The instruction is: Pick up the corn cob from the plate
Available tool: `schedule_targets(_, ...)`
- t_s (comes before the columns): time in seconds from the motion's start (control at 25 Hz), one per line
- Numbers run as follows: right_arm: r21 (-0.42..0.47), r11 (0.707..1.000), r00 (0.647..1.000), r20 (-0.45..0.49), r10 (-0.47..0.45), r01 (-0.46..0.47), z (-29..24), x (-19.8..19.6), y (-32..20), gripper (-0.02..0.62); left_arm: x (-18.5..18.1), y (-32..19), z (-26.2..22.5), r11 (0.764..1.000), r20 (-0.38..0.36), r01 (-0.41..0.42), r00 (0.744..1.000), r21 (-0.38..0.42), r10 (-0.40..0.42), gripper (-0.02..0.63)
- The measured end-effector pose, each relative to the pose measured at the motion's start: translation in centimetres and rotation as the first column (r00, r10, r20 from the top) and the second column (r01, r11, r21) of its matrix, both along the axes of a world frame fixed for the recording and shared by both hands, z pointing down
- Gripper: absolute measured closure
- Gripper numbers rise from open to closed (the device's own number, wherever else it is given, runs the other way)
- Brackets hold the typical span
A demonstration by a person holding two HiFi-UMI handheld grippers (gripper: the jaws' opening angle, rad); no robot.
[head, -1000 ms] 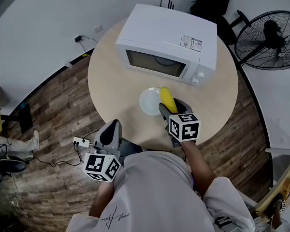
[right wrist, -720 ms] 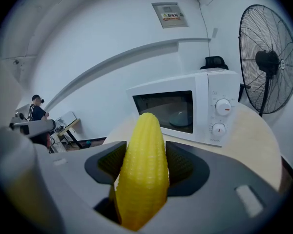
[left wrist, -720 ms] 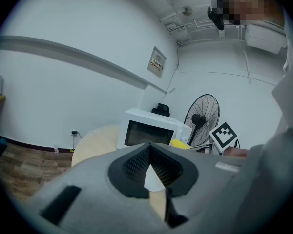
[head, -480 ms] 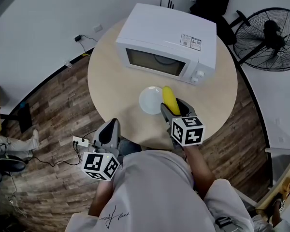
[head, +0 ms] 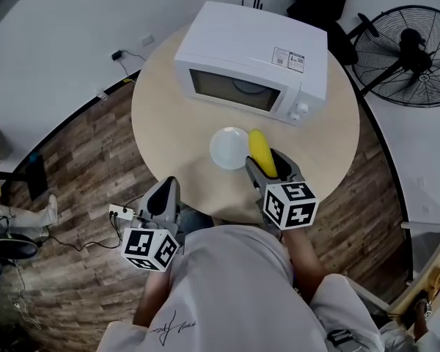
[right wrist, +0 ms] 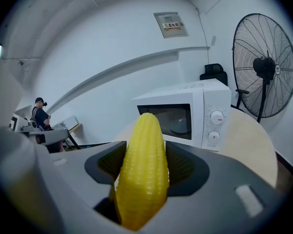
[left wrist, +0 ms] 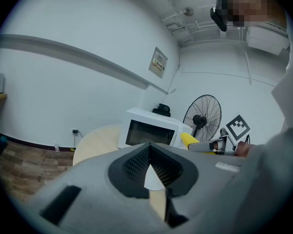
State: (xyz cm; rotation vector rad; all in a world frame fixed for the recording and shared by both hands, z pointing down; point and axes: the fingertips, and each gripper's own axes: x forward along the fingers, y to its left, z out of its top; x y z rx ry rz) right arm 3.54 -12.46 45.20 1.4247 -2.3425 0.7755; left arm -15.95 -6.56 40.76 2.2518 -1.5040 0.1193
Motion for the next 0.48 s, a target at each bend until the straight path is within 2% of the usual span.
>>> schedule_targets(0.48, 0.066, 0.998, 1.0, 0.016, -0.006, 0.005, -2.2, 0.5, 1.3, 0.331, -1.0, 1.0, -0.4, 1.0, 0.011, 0.015, 1.0, 0.01, -0.016, 0.615)
